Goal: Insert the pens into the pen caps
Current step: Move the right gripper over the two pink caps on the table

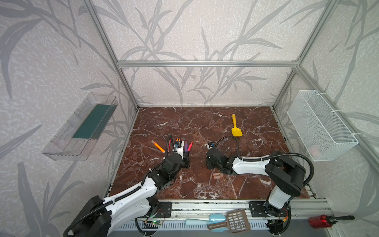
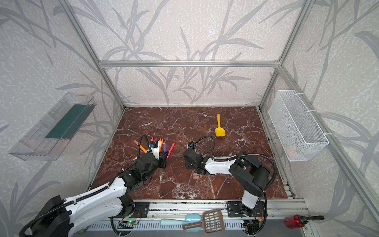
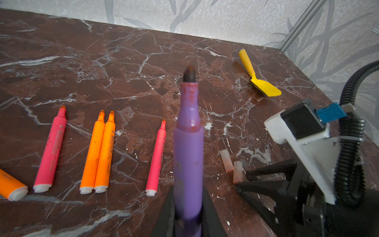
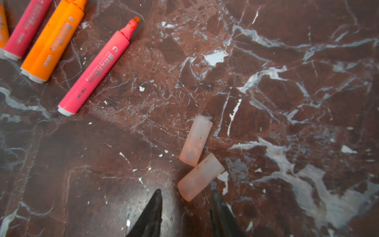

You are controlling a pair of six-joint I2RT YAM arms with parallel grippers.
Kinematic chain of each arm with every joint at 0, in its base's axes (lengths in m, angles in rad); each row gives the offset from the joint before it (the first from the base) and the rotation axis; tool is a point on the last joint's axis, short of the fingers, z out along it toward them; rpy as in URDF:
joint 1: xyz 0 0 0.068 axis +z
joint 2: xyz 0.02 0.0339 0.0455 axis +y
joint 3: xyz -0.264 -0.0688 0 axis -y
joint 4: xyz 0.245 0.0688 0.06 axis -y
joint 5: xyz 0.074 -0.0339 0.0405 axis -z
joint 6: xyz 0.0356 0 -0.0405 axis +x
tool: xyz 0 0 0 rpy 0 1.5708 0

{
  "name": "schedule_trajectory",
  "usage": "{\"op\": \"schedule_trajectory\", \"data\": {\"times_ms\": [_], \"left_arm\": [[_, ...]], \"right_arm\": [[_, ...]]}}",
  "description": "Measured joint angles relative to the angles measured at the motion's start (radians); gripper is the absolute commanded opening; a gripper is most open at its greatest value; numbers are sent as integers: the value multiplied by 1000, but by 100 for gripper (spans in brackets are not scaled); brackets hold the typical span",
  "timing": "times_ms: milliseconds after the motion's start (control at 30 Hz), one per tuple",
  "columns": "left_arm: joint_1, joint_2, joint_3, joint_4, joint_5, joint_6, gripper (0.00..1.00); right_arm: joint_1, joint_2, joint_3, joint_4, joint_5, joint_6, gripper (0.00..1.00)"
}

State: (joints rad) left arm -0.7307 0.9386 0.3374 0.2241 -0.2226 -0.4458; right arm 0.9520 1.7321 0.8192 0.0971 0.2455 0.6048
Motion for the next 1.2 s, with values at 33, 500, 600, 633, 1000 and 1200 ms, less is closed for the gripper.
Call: {"op": "schedule_trajectory", "data": {"times_ms": [33, 500, 600, 633, 1000, 1200], "left_arm": [[0, 0, 0, 0, 0, 0, 0], [0, 20, 0, 1, 1, 0, 0], [0, 20, 0, 1, 3, 0, 0], [0, 20, 0, 1, 4, 0, 0], [0, 18, 0, 0, 7, 0, 0], [0, 17, 0, 0, 7, 0, 0]], "right_arm": [[0, 8, 7, -6, 9, 0, 38], [0, 37, 50, -69, 98, 3, 34], [0, 35, 43, -68, 106, 5, 33], [0, 34, 39, -69, 111, 5, 32], [-7, -4, -12, -70, 138, 11, 32], [-18, -39, -20, -69, 140, 13, 32]]}}
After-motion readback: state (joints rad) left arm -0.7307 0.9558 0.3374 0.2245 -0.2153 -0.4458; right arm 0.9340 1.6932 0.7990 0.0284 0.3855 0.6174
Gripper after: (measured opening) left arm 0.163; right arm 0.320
